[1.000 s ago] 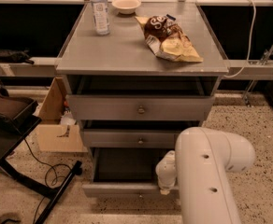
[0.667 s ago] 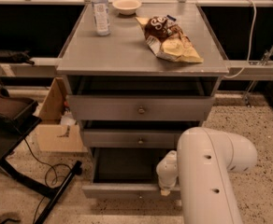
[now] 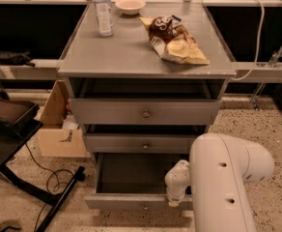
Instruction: Open bottom drawer
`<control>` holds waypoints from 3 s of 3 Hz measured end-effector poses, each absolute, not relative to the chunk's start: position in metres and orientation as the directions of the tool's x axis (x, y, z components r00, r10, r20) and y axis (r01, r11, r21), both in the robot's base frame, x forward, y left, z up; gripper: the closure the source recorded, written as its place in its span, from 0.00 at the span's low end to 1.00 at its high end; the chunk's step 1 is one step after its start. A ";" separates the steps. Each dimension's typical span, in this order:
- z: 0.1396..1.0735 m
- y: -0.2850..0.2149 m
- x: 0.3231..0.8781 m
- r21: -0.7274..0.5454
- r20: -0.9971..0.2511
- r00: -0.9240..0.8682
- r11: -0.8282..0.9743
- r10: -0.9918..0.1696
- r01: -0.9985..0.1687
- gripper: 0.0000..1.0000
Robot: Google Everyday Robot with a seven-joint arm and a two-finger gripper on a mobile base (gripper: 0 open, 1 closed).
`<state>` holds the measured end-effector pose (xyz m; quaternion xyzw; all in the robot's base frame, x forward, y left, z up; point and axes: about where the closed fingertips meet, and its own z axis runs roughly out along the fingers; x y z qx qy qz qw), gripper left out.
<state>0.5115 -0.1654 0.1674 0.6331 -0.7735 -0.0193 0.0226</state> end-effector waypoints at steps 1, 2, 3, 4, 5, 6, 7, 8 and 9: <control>0.167 -0.165 0.512 0.058 0.011 -0.197 0.198 -0.980 -0.979 1.00; 0.165 -0.171 0.495 0.090 0.004 -0.203 0.202 -0.979 -0.975 1.00; 0.165 -0.170 0.495 0.090 0.004 -0.203 0.202 -0.979 -0.975 1.00; 0.163 -0.175 0.481 0.120 -0.005 -0.205 0.203 -0.979 -0.972 1.00; 0.164 -0.173 0.481 0.120 -0.005 -0.205 0.203 -0.979 -0.972 1.00; 0.161 -0.179 0.463 0.152 -0.022 -0.199 0.193 -0.980 -0.969 1.00; 0.161 -0.178 0.464 0.153 -0.022 -0.199 0.193 -0.980 -0.969 0.83; 0.161 -0.178 0.464 0.153 -0.022 -0.199 0.193 -0.980 -0.969 0.62; 0.161 -0.178 0.464 0.153 -0.022 -0.199 0.193 -0.980 -0.969 0.39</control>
Offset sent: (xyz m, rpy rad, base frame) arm -0.1530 -0.0901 -0.0106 0.1212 0.2745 -0.0527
